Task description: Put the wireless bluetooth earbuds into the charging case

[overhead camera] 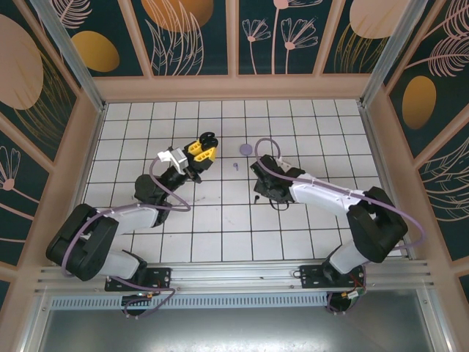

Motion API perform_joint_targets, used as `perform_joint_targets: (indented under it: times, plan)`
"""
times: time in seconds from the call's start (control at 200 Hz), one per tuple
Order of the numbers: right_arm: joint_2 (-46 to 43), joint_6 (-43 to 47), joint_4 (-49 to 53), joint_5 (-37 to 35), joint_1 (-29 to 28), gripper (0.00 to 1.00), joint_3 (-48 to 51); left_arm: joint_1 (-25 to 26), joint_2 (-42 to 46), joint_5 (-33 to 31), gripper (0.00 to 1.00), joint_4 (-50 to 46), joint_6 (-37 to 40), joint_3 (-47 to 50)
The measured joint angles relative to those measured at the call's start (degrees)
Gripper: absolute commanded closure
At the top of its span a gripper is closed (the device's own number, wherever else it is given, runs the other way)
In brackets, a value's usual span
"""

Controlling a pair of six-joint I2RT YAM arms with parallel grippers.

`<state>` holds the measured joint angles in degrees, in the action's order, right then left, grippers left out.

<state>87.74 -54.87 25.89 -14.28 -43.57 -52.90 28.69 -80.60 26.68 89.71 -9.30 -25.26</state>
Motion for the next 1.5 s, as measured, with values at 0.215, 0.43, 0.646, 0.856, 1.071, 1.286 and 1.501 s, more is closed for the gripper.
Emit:
perform_joint_targets:
  times: [0.215,0.43,0.646,0.856,1.071,1.286,1.501]
  plan:
    - [5.2,-1.1,-0.4,0.9,-1.9,0.49,-1.3,0.0,1.2,-0.4,1.0,-0.4,0.0,1.2]
    - [9.6,-1.0,-0.4,1.3,-2.8,0.51,-2.9,0.0,2.6,-0.4,1.0,-0.4,0.0,1.7]
    - [11.2,0.0,-1.3,1.5,-2.9,0.55,-3.3,0.0,3.0,-0.3,1.0,-0.4,0.0,1.8]
    - [13.0,1.0,-1.9,1.6,-2.9,0.6,-4.7,0.0,3.3,-0.2,1.0,-0.9,0.0,2.1]
    - [13.8,1.8,-2.1,1.6,-2.9,0.64,-5.5,0.0,3.3,-0.2,1.0,-1.3,0.1,2.1]
    - [14.2,2.0,-2.1,1.7,-2.9,0.68,-5.9,0.0,3.3,-0.2,1.0,-1.5,0.1,2.1]
    - [14.2,2.0,-2.6,1.7,-3.0,0.68,-5.5,0.0,3.3,-0.2,1.0,-1.5,0.2,2.1]
